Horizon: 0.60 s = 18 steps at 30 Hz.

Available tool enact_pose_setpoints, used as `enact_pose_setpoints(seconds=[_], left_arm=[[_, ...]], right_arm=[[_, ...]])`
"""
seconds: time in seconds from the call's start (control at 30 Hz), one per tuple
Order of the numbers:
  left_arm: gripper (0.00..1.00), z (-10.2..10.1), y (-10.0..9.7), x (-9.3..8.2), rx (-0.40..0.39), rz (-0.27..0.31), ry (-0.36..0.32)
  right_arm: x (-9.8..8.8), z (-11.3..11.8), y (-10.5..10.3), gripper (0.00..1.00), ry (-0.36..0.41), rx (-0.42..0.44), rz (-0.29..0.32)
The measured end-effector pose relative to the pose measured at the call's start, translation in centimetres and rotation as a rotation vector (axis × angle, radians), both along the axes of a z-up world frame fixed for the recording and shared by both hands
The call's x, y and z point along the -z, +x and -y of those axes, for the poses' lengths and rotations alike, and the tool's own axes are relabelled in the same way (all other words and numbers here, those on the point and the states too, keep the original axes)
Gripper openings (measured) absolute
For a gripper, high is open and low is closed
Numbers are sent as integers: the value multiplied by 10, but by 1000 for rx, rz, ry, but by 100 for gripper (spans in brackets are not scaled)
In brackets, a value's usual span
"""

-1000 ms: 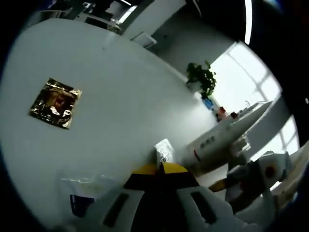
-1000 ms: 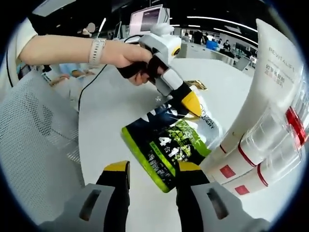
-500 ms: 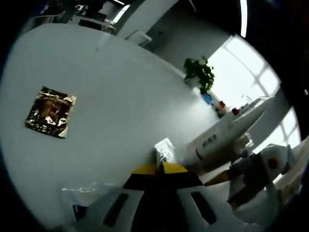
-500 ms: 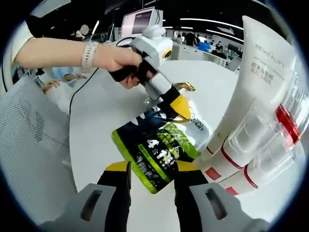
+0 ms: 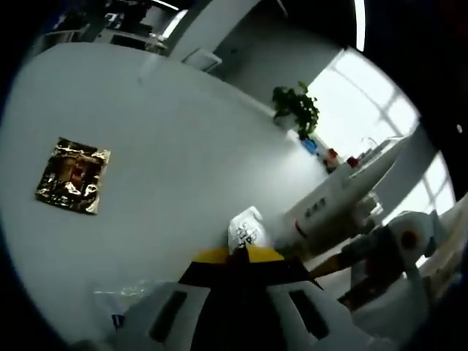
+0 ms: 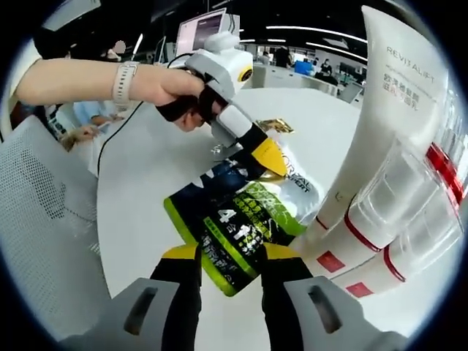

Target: Arrange the skincare products in the storage area until every visible bottle or jar stands upright without overlapping.

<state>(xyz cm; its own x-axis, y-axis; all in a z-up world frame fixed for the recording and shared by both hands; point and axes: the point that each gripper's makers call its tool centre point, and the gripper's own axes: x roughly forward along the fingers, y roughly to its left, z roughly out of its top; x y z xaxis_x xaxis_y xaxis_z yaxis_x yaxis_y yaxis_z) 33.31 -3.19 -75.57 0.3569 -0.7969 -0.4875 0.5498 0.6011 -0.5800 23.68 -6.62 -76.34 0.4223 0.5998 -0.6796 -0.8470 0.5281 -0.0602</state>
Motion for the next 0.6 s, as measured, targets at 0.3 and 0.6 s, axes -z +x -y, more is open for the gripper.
enact_pose_setpoints(seconds=[0.3, 0.6], left_arm=[[14, -6, 10, -18, 32, 162, 78], [18, -21, 18, -43, 86, 315, 172]], right_arm=[[0, 0, 0, 31, -1, 9, -2], [0, 0, 0, 31, 0, 11, -1]])
